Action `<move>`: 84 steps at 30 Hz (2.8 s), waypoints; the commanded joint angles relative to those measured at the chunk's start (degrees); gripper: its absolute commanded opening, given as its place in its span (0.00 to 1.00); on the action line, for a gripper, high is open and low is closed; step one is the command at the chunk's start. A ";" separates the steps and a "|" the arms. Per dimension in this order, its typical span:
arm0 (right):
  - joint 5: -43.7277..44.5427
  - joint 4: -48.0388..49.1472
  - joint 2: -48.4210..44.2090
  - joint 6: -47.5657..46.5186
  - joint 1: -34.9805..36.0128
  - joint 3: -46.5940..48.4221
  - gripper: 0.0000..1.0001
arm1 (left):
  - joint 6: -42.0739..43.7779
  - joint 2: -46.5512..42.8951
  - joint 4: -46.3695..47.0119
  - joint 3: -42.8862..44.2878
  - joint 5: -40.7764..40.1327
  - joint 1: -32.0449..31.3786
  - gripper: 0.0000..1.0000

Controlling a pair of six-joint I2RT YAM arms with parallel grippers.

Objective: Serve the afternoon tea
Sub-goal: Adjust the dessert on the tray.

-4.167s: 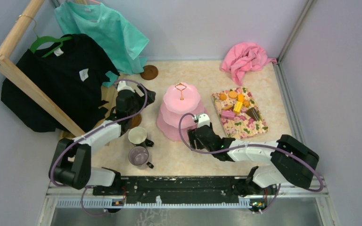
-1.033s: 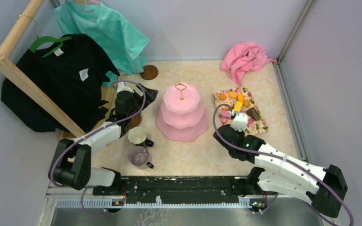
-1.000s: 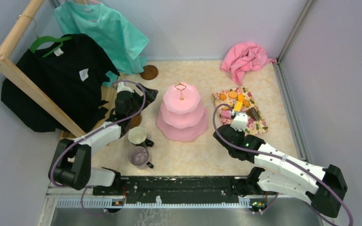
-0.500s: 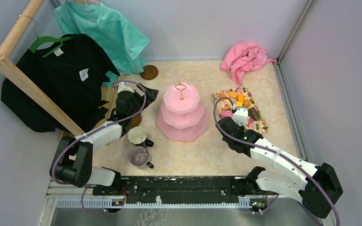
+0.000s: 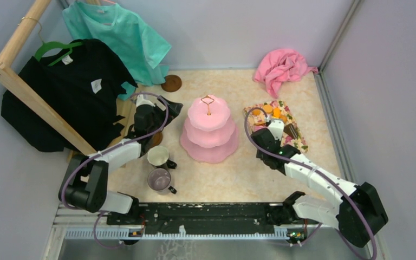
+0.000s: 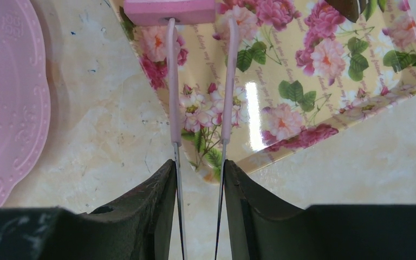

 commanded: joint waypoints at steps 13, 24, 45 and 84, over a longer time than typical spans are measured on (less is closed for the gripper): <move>-7.21 8.19 3.20 -8.63 -1.31 3.42 0.30 | -0.59 -0.79 2.07 -0.55 -0.55 0.09 0.98; -10.57 6.37 0.35 -7.95 0.15 3.64 0.28 | -1.41 -0.27 2.16 -0.38 0.09 -0.18 0.96; -2.97 3.24 4.73 -2.18 0.91 9.58 0.30 | -0.88 0.33 2.00 1.01 -0.40 -0.79 0.95; -10.47 9.87 20.41 3.16 -5.36 14.27 0.16 | -0.52 -0.03 2.17 0.73 -0.47 -0.79 0.95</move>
